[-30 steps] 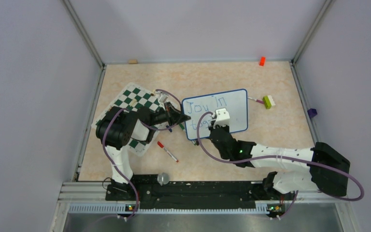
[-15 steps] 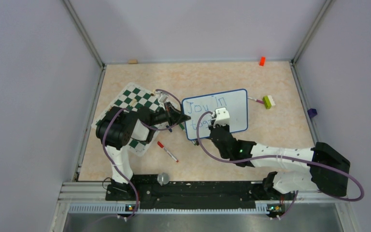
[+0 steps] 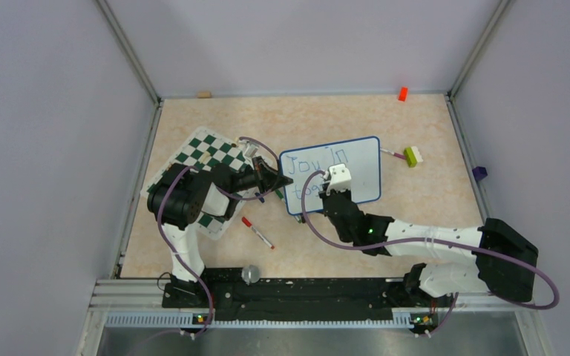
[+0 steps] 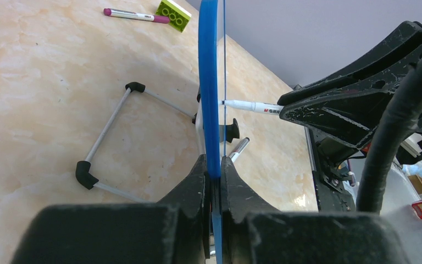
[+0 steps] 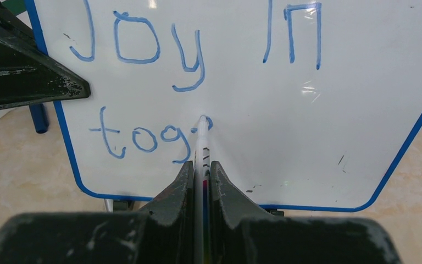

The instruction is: Write a sentence on the whiteboard

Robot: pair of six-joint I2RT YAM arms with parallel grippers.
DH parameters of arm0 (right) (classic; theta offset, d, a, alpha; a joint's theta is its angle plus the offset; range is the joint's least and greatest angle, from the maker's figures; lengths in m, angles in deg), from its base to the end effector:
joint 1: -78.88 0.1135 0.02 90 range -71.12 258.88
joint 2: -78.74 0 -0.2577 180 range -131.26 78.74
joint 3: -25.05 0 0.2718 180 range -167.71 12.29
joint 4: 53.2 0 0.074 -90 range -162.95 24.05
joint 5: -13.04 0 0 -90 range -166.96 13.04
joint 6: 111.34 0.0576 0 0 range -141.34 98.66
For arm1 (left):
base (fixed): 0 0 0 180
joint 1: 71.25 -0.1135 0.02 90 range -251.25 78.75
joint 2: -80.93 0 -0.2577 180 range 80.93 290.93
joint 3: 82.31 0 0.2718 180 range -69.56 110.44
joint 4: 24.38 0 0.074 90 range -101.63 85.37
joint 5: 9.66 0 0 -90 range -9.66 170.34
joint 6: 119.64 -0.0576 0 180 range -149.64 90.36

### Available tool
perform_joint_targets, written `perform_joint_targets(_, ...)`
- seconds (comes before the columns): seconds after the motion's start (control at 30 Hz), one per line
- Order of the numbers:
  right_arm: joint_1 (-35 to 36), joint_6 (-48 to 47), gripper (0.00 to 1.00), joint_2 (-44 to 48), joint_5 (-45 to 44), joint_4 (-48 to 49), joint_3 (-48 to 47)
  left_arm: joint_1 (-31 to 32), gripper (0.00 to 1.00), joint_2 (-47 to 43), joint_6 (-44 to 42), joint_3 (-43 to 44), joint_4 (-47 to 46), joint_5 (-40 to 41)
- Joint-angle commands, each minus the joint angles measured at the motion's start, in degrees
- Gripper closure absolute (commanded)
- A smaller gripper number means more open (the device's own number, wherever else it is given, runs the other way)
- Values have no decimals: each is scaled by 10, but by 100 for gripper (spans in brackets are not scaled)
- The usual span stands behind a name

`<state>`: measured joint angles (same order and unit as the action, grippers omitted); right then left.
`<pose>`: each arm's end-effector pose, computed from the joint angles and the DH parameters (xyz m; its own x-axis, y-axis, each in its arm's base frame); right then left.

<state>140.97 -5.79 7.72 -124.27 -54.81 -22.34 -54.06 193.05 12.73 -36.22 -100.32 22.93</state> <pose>0.1720 0.2342 0.2000 -0.2695 -0.1204 -0.9554 -0.2239 0.9728 -0.0595 0.3018 -0.1442 0.1219 -0.5202 -0.2190 -0.8255 0.8142 0.1647 -0.5567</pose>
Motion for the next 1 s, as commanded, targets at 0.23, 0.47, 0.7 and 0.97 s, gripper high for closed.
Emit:
perform_joint_targets(0.23, -8, 30, 100, 9, 41, -17, -13, 3, 100, 11, -66, 0, -41, -25)
perform_joint_targets(0.47, -8, 63, 100, 10, 38, -61, -17, 3, 100, 11, -66, 0, -41, -25)
perform_joint_targets(0.7, -8, 77, 100, 14, 32, -87, -20, 3, 100, 11, -67, 0, -41, -25)
perform_joint_targets(0.97, -8, 101, 100, 17, -2, -110, -24, 3, 100, 11, -67, -1, -41, -25)
